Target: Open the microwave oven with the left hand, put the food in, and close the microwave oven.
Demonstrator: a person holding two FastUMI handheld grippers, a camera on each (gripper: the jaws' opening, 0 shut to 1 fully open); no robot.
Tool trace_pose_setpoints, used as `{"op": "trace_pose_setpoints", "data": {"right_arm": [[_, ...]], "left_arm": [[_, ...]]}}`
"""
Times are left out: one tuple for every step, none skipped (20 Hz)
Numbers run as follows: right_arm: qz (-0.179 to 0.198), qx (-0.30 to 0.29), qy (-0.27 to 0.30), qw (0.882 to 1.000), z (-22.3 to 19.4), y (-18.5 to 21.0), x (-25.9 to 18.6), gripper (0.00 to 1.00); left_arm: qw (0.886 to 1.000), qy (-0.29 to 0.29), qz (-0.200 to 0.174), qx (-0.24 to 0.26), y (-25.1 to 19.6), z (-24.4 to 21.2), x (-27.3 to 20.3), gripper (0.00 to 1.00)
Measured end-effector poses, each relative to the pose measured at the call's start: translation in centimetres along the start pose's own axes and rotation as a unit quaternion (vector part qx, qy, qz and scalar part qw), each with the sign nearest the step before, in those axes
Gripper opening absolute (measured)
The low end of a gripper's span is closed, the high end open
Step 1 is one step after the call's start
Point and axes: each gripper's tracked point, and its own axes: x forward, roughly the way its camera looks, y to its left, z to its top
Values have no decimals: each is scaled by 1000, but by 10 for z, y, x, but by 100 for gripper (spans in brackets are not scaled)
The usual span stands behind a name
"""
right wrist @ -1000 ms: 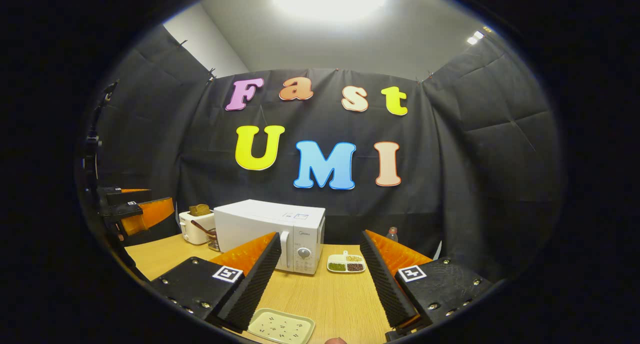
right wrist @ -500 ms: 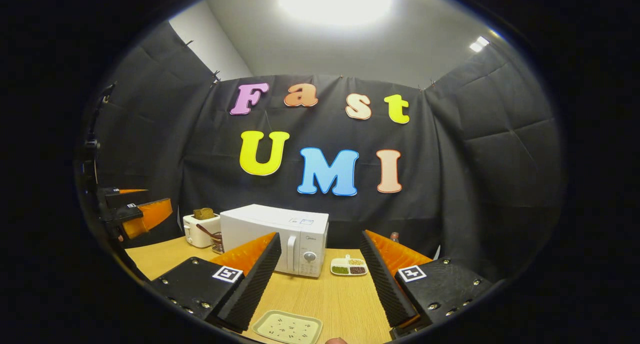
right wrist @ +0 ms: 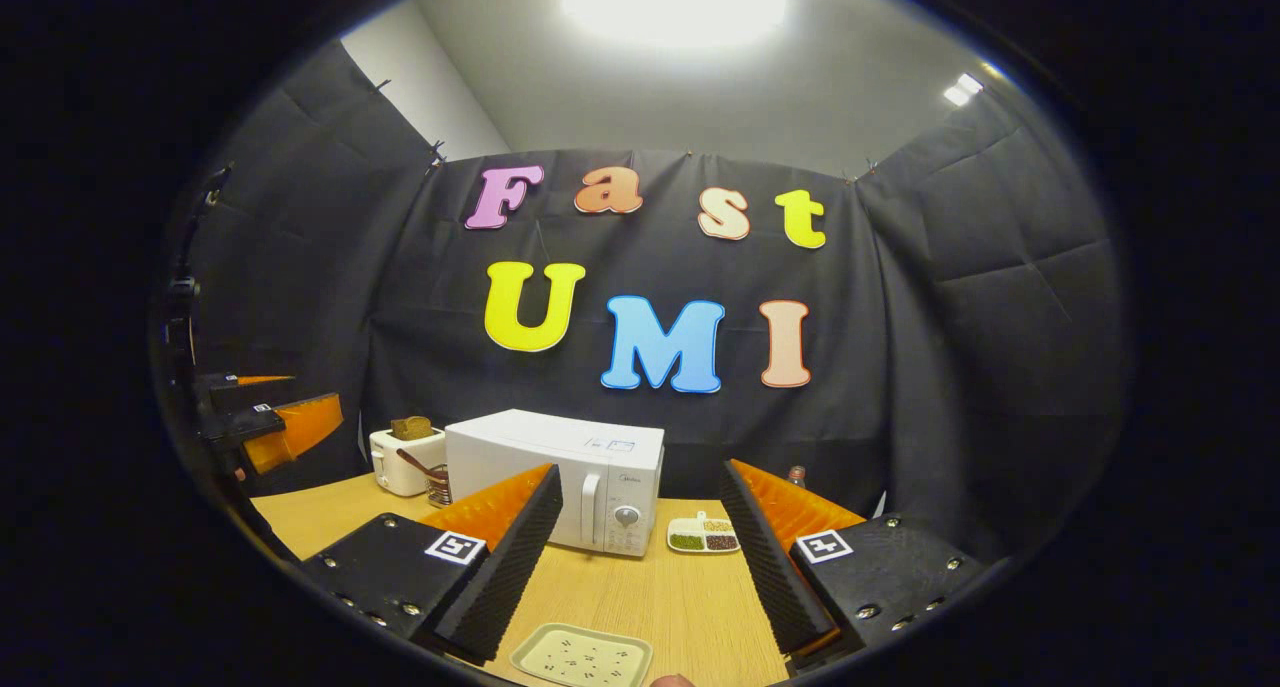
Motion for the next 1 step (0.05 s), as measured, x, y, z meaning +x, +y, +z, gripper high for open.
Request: {"op": "trace_pose_setpoints", "data": {"right_arm": [[1,0,0,1000,0,1,1,97]], "left_arm": [[1000,-1,1,2,1,1,0,99]]}}
